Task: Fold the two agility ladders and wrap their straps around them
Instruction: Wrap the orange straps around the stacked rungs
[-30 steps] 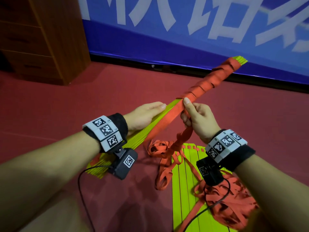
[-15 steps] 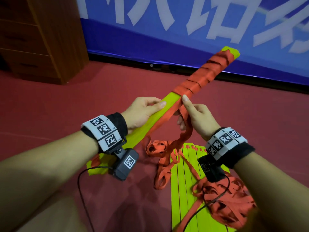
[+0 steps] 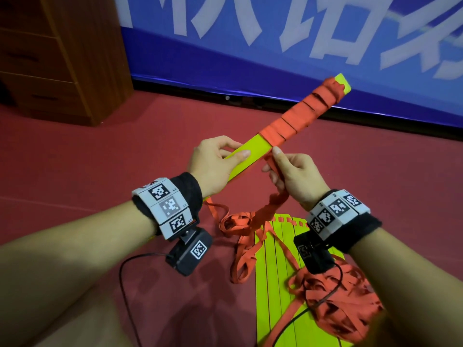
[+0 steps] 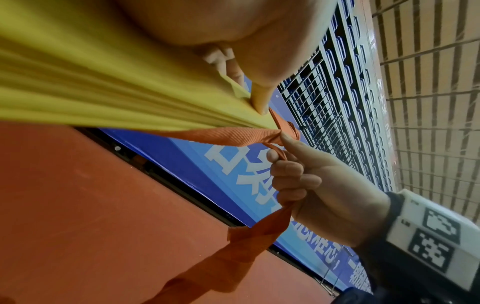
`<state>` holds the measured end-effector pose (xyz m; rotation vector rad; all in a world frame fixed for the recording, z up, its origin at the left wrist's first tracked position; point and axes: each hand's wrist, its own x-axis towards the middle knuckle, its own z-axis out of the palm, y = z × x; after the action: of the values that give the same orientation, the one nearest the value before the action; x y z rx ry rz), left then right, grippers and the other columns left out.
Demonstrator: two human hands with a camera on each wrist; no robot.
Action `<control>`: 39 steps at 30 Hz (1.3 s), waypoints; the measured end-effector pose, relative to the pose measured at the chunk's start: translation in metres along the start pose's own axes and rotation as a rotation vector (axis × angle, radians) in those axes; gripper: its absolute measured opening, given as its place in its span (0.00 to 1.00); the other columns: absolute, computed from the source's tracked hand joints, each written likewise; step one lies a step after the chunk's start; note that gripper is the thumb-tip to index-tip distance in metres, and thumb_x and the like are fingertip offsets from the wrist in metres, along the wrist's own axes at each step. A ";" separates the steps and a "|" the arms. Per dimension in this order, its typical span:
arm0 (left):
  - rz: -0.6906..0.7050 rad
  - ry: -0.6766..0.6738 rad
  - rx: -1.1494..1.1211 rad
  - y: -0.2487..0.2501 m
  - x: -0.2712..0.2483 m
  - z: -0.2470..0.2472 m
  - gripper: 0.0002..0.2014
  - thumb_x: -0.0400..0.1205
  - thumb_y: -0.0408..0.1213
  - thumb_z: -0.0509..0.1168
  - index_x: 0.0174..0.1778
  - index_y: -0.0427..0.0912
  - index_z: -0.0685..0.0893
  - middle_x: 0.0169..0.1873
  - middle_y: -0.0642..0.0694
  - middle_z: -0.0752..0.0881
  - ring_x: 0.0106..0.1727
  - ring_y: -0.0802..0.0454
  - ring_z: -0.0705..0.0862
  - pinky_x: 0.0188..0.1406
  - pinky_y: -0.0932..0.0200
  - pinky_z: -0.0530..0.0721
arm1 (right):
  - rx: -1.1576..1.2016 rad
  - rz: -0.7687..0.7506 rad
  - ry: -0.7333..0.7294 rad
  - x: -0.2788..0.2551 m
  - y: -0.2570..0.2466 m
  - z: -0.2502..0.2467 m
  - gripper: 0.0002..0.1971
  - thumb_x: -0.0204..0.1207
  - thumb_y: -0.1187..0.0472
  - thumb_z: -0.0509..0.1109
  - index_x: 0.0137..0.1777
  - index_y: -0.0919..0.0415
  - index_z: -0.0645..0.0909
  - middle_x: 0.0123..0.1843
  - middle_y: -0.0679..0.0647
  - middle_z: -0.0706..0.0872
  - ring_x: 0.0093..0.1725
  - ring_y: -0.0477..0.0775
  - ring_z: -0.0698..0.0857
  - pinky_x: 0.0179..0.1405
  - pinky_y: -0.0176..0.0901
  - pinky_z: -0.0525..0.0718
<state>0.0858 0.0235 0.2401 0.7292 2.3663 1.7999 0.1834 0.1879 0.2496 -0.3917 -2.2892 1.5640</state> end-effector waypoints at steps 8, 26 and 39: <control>0.030 0.019 0.121 -0.004 -0.003 0.002 0.08 0.75 0.54 0.78 0.48 0.59 0.91 0.38 0.55 0.93 0.41 0.56 0.91 0.43 0.51 0.89 | 0.090 0.125 0.081 0.002 -0.006 0.013 0.24 0.89 0.53 0.60 0.37 0.67 0.85 0.22 0.53 0.78 0.19 0.48 0.72 0.22 0.39 0.73; 0.113 0.013 0.272 0.001 -0.013 0.004 0.13 0.75 0.56 0.78 0.46 0.53 0.87 0.38 0.60 0.93 0.41 0.61 0.89 0.41 0.57 0.84 | 0.178 0.244 0.137 0.003 -0.006 0.012 0.30 0.78 0.37 0.70 0.36 0.68 0.88 0.26 0.57 0.76 0.21 0.50 0.71 0.28 0.44 0.72; -0.235 -0.498 -0.146 0.008 -0.010 -0.001 0.21 0.90 0.54 0.58 0.59 0.45 0.91 0.53 0.37 0.93 0.45 0.44 0.90 0.40 0.56 0.85 | 0.255 0.118 0.044 -0.002 0.000 0.000 0.22 0.76 0.44 0.66 0.33 0.61 0.90 0.33 0.63 0.82 0.29 0.56 0.76 0.28 0.44 0.75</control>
<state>0.0967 0.0200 0.2454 0.7389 1.8895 1.4661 0.1848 0.1871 0.2488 -0.4953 -2.0320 1.8583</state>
